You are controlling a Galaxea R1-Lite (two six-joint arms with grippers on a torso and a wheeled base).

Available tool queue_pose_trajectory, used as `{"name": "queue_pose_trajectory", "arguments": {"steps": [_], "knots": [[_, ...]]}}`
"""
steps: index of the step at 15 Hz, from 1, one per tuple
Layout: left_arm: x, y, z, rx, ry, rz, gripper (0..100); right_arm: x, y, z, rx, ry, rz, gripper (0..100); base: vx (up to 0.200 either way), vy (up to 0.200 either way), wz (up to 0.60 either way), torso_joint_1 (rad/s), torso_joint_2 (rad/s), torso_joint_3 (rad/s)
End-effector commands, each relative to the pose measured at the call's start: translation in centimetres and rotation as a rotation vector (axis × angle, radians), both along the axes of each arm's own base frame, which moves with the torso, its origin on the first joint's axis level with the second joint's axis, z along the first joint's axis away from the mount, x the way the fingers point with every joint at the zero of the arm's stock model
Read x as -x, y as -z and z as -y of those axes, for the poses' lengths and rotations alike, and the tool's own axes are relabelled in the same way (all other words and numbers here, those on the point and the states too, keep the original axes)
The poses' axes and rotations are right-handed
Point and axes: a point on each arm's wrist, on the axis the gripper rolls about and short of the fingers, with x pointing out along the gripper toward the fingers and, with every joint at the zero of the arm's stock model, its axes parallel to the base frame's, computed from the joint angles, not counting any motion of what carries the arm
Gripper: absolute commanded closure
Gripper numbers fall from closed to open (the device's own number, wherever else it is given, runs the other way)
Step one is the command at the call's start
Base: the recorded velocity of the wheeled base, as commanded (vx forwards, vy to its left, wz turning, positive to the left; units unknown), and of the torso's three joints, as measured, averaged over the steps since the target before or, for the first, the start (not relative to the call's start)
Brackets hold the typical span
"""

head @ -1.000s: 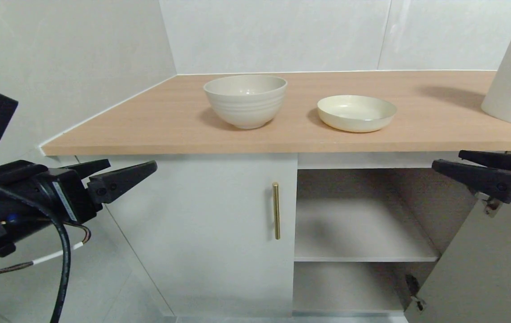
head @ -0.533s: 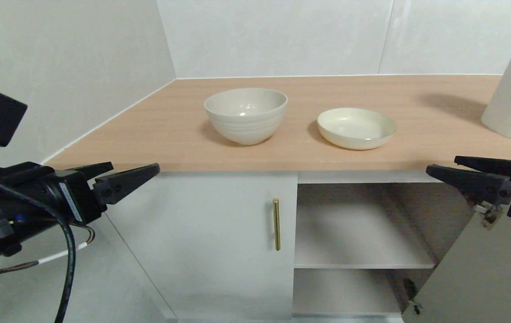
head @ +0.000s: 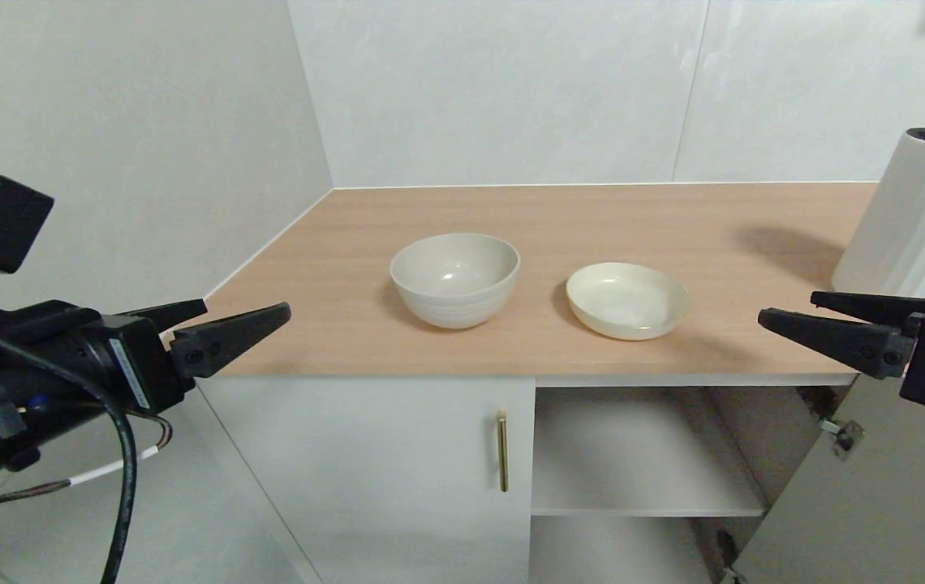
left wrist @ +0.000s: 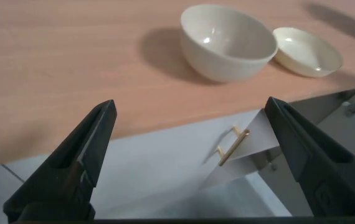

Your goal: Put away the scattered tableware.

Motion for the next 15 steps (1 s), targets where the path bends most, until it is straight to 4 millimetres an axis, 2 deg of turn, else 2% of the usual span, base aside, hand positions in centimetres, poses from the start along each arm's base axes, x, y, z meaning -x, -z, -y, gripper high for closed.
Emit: {"name": "queue_pose_trajectory", "arguments": {"steps": [1,5,7,9,10,11,12,13,14,15], "knots": [[-0.2,0.2,0.1,-0.003,0.000,-0.011,0,-0.5,0.5,-0.2,0.008,-0.002,-0.022,0,0.000,0.000,0.00,0.178,-0.48,-0.286],[0.0,0.0,0.4,-0.006,0.019,-0.015,0,-0.2,0.0,0.0,0.006,0.001,0.010,0,0.000,0.000,0.00,0.187,-0.46,-0.265],[0.2,-1.4,0.6,-0.017,0.033,-0.049,0,-0.5,-0.4,0.0,-0.001,0.018,0.033,0,0.000,0.000,0.00,0.063,-0.17,-0.088],[-1.4,-5.4,1.1,-0.031,0.030,-0.086,0,-3.7,-2.1,-0.7,0.014,0.099,0.023,0,0.000,0.000,0.00,0.018,-0.04,-0.021],[-1.7,-7.3,1.2,-0.038,0.028,-0.113,0,-4.8,-3.6,-1.0,0.029,0.123,-0.009,0,0.000,0.000,0.00,0.000,0.00,0.000],[-1.1,-8.1,1.0,-0.057,0.028,-0.173,0,-5.2,-4.7,-1.2,0.055,0.153,-0.076,0,0.000,0.000,0.00,0.000,0.00,0.000],[0.0,-7.4,1.3,-0.090,0.064,-0.294,0,-5.1,-5.1,-1.2,0.075,0.172,-0.189,0,0.000,0.000,0.00,0.000,0.00,0.000],[-0.2,-6.2,1.6,-0.092,0.072,-0.378,0,-5.3,-4.5,-1.4,0.051,0.181,-0.268,0,0.000,0.000,0.00,0.000,0.00,0.000],[-2.0,-5.3,2.3,-0.067,0.059,-0.407,0,-6.5,-3.4,-1.7,0.044,0.205,-0.316,0,0.000,0.000,0.00,0.000,0.00,0.000],[-3.4,-5.2,3.0,-0.010,0.029,-0.381,0,-7.1,-3.2,-1.7,0.058,0.268,-0.313,0,0.000,0.000,0.00,0.000,0.00,0.000]]}}
